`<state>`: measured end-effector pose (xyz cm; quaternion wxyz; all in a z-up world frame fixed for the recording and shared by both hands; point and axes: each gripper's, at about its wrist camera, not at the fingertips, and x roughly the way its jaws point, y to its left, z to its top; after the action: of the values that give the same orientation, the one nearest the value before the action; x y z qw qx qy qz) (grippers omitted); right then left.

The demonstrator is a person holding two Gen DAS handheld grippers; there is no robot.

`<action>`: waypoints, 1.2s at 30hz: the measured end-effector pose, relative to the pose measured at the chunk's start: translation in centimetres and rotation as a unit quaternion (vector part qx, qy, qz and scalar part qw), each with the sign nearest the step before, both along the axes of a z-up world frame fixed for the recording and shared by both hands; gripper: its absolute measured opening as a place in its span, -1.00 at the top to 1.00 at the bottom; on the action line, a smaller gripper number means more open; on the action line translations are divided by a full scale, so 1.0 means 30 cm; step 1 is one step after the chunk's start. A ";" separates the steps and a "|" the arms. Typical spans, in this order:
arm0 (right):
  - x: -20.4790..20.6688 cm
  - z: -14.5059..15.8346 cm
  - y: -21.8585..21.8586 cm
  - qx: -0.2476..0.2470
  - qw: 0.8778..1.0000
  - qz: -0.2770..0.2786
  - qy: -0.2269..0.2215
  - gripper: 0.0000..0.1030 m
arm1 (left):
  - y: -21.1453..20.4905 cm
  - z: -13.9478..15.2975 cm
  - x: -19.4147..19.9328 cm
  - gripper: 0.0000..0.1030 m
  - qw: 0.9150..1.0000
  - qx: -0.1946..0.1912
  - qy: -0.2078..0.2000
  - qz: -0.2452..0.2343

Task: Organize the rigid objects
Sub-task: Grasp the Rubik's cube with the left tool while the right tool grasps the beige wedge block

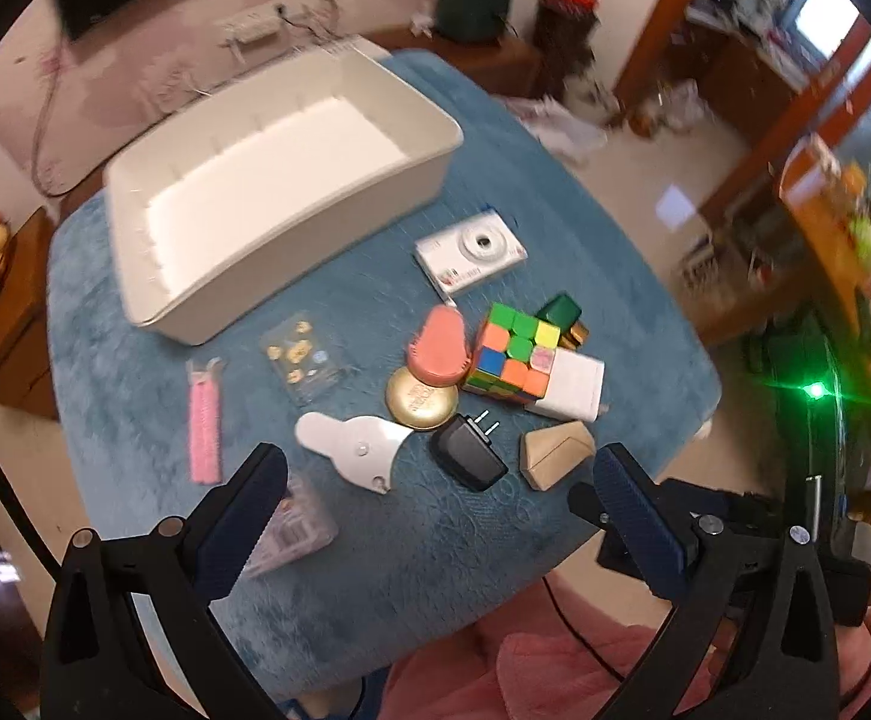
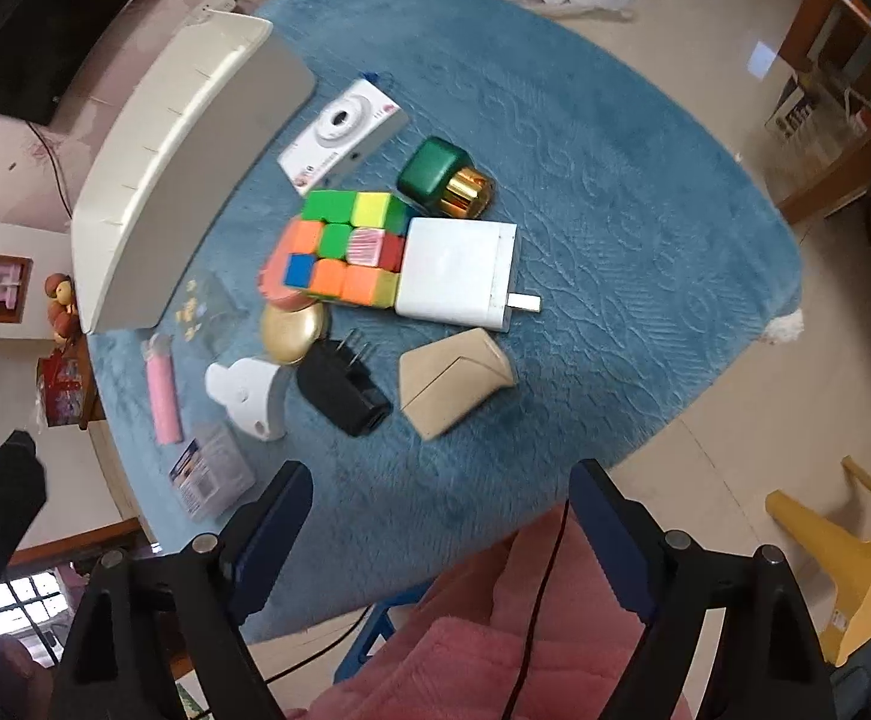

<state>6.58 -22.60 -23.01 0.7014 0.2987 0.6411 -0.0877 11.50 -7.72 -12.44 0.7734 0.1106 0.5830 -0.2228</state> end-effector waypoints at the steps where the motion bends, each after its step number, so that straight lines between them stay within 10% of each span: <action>1: 0.005 -0.011 0.000 -0.010 1.000 0.004 0.000 -0.69 | -0.020 -0.022 0.014 -0.97 1.000 0.007 0.008 -0.009; 36: 0.040 -0.192 -0.052 -0.012 0.999 0.036 -0.036 -0.38 | -0.276 -0.428 0.258 -0.69 0.982 0.044 0.177 -0.057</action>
<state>7.79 -24.15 -28.78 0.7305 0.2694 0.6247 -0.0592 19.24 -16.00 -25.28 0.6385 0.1368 0.7126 -0.2566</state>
